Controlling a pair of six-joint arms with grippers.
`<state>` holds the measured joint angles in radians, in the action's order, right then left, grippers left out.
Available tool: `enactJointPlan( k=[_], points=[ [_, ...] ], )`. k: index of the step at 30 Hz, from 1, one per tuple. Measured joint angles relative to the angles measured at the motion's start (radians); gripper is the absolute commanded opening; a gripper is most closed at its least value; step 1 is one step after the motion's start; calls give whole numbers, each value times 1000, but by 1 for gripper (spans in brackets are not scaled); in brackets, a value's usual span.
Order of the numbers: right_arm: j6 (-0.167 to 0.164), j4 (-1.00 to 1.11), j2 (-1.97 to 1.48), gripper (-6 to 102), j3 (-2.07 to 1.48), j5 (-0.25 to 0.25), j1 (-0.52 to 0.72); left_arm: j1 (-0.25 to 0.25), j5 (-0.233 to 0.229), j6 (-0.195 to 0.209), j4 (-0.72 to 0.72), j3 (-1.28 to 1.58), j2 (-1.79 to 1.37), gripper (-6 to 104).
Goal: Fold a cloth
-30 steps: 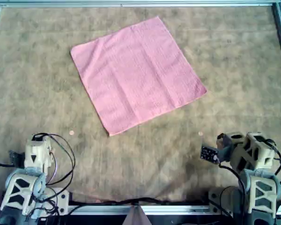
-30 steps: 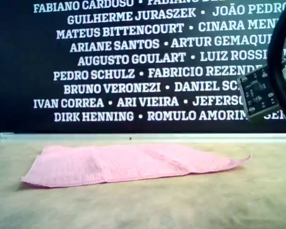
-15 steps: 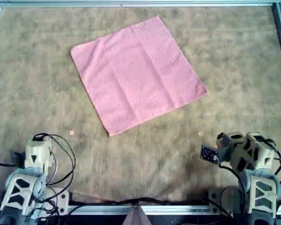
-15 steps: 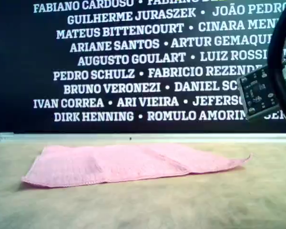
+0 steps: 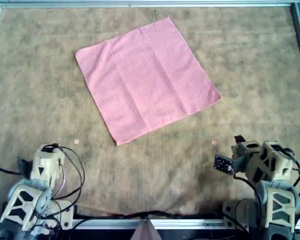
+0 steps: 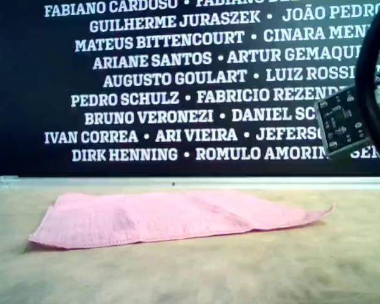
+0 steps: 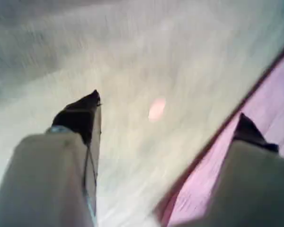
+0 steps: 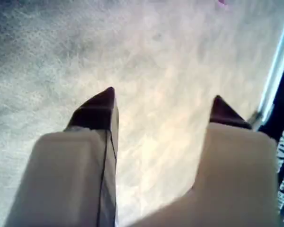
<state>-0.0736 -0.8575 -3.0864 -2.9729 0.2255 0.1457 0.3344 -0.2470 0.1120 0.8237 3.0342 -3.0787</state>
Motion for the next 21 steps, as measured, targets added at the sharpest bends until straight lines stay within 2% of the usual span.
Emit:
enactJointPlan(
  k=[4,8,12,15,18,20,21],
  points=[
    [-6,0,0,84,21,-3,0,81,0,0,0,-80,6,100],
    [-8,0,0,84,110,-3,0,135,0,0,0,-187,66,100],
    [-8,0,74,84,238,-3,0,160,0,0,0,-308,268,100],
    [-8,0,242,85,336,-3,0,163,6,31,0,-419,489,100],
    [-8,0,466,85,442,0,0,163,77,83,0,-534,692,100],
    [-17,2,614,85,512,-2,-8,163,150,114,0,-594,784,100],
    [-34,2,680,85,541,-2,-18,163,193,123,0,-617,815,100]
  ],
)
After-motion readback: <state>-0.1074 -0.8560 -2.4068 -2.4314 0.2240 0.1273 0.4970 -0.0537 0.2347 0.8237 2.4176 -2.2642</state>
